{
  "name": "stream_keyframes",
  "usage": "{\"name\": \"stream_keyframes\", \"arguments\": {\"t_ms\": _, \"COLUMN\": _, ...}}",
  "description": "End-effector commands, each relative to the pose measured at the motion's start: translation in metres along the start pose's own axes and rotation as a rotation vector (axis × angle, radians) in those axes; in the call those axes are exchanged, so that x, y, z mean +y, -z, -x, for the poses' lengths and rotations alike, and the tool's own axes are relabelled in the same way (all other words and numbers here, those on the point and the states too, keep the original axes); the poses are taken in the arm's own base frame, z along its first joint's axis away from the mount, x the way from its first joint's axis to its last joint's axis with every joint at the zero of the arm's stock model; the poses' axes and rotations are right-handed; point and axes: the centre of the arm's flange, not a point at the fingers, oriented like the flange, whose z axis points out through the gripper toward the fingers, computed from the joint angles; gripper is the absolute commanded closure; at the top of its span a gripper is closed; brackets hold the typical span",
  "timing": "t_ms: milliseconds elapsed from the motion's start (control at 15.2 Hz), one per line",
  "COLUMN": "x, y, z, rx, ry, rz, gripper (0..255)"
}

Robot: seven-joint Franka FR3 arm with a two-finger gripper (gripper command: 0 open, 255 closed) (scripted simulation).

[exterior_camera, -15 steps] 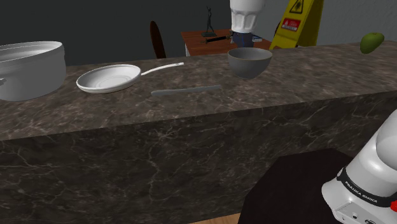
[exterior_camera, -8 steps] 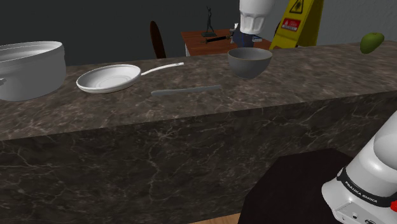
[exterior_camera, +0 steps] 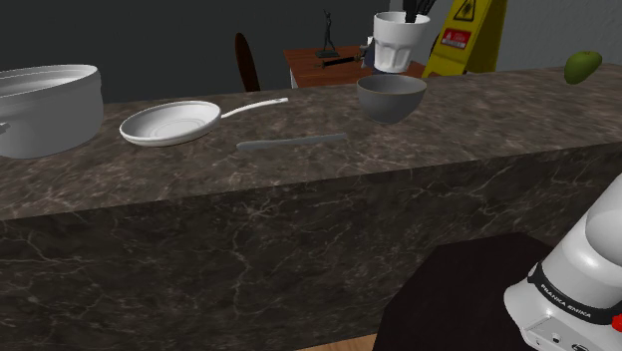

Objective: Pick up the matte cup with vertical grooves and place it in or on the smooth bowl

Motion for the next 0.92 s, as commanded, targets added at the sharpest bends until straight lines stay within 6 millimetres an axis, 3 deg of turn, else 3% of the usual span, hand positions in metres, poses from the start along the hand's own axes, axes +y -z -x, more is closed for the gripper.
{"name": "stream_keyframes", "arguments": {"t_ms": 0, "x": 0.002, "y": -0.010, "z": 0.001, "rx": 0.001, "ry": 0.000, "rz": 0.000, "gripper": 255}}
{"name": "stream_keyframes", "arguments": {"t_ms": 396, "x": 0.007, "y": -0.040, "z": 0.003, "rx": 0.001, "ry": 0.000, "rz": 0.000, "gripper": 255}}
{"name": "stream_keyframes", "arguments": {"t_ms": 858, "x": 0.007, "y": -0.040, "z": 0.003, "rx": 0.001, "ry": 0.000, "rz": 0.000, "gripper": 255}}
